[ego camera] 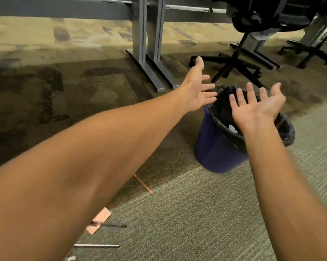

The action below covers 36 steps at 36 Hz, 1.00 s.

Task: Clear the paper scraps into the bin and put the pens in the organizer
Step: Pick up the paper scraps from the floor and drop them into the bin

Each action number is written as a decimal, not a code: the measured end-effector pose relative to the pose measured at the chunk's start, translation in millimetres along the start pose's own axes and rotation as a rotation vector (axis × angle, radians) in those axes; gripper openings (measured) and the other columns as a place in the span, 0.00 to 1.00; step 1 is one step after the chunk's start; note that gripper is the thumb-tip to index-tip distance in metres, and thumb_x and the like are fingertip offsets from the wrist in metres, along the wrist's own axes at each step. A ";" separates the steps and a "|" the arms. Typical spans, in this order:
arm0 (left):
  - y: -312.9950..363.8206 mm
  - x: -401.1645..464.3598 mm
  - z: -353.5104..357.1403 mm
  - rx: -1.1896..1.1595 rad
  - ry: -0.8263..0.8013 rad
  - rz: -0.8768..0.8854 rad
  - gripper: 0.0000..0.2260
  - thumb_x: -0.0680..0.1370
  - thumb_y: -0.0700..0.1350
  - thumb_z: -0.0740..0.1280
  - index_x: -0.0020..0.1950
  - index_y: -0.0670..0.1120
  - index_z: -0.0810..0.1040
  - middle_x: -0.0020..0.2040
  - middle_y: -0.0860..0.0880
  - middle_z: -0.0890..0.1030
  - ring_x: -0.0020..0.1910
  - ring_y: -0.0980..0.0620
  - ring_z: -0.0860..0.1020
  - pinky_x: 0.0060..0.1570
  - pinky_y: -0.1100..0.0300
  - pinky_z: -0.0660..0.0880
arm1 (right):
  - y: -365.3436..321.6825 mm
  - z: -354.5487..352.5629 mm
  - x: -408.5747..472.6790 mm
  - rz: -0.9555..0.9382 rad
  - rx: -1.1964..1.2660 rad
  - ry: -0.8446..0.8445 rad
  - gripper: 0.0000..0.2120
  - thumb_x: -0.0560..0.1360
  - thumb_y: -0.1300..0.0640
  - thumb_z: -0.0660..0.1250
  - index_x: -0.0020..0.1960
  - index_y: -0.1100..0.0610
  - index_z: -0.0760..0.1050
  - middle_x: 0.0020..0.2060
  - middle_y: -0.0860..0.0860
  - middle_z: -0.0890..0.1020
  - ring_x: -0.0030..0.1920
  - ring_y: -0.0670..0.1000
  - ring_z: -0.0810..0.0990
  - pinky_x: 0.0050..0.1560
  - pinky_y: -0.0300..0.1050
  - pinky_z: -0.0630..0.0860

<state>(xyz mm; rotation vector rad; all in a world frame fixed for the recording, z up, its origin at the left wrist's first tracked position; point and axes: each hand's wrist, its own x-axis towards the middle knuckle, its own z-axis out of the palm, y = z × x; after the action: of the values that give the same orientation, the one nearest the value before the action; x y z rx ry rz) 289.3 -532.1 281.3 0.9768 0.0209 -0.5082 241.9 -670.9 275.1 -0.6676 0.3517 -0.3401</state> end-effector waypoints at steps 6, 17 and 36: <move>18.3 -70.4 -80.2 0.049 0.142 0.118 0.31 0.78 0.66 0.55 0.70 0.43 0.70 0.64 0.39 0.77 0.59 0.40 0.79 0.61 0.44 0.75 | 38.6 7.6 -41.0 0.097 -0.117 -0.181 0.20 0.79 0.45 0.63 0.68 0.51 0.72 0.58 0.52 0.82 0.58 0.54 0.81 0.58 0.51 0.76; -17.6 -258.4 -247.4 0.306 0.484 -0.003 0.26 0.79 0.63 0.56 0.64 0.45 0.75 0.58 0.42 0.82 0.55 0.45 0.83 0.58 0.48 0.77 | 162.5 -3.3 -107.8 0.456 -0.518 -0.422 0.14 0.79 0.47 0.65 0.62 0.50 0.77 0.49 0.49 0.82 0.45 0.49 0.80 0.45 0.46 0.78; -141.7 -337.3 -365.4 0.459 0.833 -0.083 0.08 0.76 0.41 0.71 0.54 0.47 0.80 0.52 0.45 0.83 0.48 0.52 0.83 0.41 0.61 0.78 | 335.5 -60.9 -184.2 0.585 -1.365 -1.154 0.06 0.79 0.58 0.67 0.52 0.49 0.79 0.44 0.48 0.83 0.37 0.44 0.82 0.34 0.41 0.77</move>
<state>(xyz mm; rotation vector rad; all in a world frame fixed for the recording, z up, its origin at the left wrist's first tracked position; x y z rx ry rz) 7.4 -169.8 43.4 1.5886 0.7200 -0.1473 117.2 -380.9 50.2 -1.8741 -0.4272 0.9623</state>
